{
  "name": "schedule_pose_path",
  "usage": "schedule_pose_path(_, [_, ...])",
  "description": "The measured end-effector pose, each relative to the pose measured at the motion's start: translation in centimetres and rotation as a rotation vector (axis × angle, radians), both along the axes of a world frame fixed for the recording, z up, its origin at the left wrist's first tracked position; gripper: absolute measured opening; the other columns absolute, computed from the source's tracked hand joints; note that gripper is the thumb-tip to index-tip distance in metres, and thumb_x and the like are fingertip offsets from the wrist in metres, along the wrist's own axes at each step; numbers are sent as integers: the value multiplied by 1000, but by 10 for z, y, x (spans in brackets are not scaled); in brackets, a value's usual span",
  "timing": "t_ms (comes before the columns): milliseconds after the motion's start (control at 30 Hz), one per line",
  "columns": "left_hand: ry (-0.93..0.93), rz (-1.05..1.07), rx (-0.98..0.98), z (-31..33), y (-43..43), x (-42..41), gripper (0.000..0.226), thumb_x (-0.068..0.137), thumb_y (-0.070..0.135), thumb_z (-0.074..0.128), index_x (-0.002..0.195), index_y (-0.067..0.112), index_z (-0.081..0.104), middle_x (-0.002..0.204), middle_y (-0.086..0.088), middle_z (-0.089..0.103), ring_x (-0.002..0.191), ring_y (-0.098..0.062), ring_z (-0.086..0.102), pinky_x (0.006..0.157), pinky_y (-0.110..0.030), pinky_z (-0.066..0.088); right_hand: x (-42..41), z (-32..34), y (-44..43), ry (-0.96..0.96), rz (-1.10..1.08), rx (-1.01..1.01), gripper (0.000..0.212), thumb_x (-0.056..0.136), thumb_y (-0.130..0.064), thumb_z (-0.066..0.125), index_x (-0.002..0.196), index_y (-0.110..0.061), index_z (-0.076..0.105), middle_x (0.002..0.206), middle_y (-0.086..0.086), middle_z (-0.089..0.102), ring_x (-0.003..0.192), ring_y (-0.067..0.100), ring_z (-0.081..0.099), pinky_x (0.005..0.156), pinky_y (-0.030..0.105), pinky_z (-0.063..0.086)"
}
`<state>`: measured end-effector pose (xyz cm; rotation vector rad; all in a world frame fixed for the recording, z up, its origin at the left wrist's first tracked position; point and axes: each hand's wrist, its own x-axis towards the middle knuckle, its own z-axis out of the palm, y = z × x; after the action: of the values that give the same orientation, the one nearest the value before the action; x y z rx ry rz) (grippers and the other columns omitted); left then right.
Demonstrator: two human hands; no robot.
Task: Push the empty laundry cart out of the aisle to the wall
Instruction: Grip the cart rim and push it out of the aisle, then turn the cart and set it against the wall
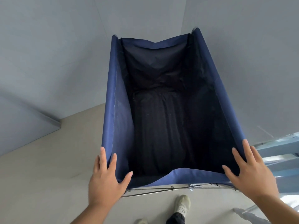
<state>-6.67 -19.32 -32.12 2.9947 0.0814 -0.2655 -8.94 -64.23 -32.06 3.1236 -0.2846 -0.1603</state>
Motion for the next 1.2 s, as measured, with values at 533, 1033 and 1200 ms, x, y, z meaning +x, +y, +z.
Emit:
schedule_pose_path(533, [22,98,34,-1,-77,33,88,76,77,43,136,16,58,165,-12,20,133,-41,43,57,-43,59,78,-2,-78,-17,104,6,73,74,-51,79,133,-10,63,161,8,29,139,36,37,65,52,61])
schedule_pose_path(1033, [32,72,64,-1,-95,45,99,81,85,21,136,13,60,162,-19,26,138,-46,39,78,-59,53,99,-8,-98,-42,153,-44,78,86,-65,38,143,-14,53,162,14,31,142,41,38,105,56,42])
schedule_pose_path(1200, [70,-67,141,-2,-94,46,104,77,88,15,141,13,48,156,-27,35,139,-50,36,105,-72,24,99,6,-79,-53,-37,-1,78,88,-59,56,152,-16,41,165,17,26,151,41,24,116,62,26])
